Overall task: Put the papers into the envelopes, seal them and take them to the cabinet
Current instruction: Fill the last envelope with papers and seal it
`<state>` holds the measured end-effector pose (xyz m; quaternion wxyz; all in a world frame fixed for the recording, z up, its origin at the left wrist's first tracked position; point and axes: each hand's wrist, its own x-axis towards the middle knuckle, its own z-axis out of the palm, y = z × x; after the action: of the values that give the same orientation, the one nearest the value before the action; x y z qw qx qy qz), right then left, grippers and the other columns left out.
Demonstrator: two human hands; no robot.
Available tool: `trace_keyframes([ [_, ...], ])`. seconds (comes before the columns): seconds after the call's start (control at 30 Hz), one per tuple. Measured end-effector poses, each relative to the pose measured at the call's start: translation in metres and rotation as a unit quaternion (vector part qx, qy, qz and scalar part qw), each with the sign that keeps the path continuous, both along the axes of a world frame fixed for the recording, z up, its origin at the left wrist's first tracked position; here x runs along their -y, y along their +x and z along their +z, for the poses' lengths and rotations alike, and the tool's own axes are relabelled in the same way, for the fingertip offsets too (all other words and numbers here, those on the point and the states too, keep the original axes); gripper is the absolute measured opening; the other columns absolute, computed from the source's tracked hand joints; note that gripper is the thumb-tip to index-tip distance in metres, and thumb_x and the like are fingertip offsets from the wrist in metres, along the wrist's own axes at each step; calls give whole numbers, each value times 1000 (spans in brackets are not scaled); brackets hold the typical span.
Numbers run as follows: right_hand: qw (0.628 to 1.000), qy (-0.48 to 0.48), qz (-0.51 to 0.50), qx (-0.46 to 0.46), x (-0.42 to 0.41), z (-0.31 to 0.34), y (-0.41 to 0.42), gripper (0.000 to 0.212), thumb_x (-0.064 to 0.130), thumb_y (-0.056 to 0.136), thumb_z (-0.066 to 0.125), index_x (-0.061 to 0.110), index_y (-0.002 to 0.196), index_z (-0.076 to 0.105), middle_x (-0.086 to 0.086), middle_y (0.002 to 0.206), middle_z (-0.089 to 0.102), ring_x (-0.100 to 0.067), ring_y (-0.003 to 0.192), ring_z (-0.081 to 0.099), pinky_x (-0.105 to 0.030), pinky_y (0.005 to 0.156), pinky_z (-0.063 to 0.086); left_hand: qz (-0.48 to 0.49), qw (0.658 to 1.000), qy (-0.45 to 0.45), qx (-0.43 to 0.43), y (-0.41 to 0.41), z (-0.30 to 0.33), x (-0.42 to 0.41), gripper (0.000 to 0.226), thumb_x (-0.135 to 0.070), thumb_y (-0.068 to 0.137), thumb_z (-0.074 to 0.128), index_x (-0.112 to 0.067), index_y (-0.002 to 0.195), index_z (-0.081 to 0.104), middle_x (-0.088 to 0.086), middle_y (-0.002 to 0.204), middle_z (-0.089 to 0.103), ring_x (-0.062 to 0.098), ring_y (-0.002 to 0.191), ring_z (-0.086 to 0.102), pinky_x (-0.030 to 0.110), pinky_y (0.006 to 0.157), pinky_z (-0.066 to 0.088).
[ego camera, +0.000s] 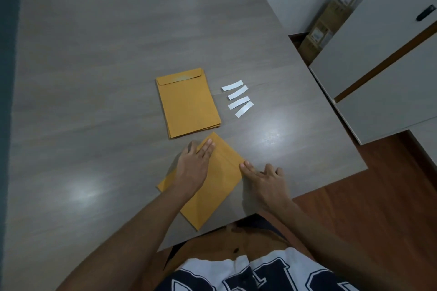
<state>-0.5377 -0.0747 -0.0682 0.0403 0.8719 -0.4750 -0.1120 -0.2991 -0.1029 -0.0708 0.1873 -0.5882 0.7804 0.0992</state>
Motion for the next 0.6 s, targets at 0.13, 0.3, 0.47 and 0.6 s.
trace_keyframes([
  [0.13,1000,-13,-13,11,-1,4,4,57,24,69,77,32,124,67,13,125,66,-22,66,61,-27,54,44,56,998,5,-38,-8,6,4,59,-18,103,28,-19,158,7,-6,165,6,30,146,17,38,114,25],
  [0.3,1000,-18,-14,8,-1,1,2,60,30,68,78,33,127,65,13,128,65,-22,71,61,-31,55,44,-40,993,-37,-107,-41,-2,0,56,-31,104,25,-15,156,18,3,165,10,29,152,0,47,122,3],
  [0.47,999,-31,-17,-6,-4,1,3,66,35,66,83,36,129,62,17,131,62,-21,74,62,-32,55,45,-95,990,-13,-98,-32,-28,-12,68,-53,99,10,-23,157,-8,-6,165,-12,16,150,-18,55,119,-3],
  [0.6,999,-39,-30,13,-5,1,4,67,34,67,83,36,130,61,17,131,61,-23,75,62,-31,56,44,-19,995,-32,-92,-19,-27,-6,69,-58,98,5,-25,157,-4,-9,165,-6,14,152,-8,54,120,-3],
])
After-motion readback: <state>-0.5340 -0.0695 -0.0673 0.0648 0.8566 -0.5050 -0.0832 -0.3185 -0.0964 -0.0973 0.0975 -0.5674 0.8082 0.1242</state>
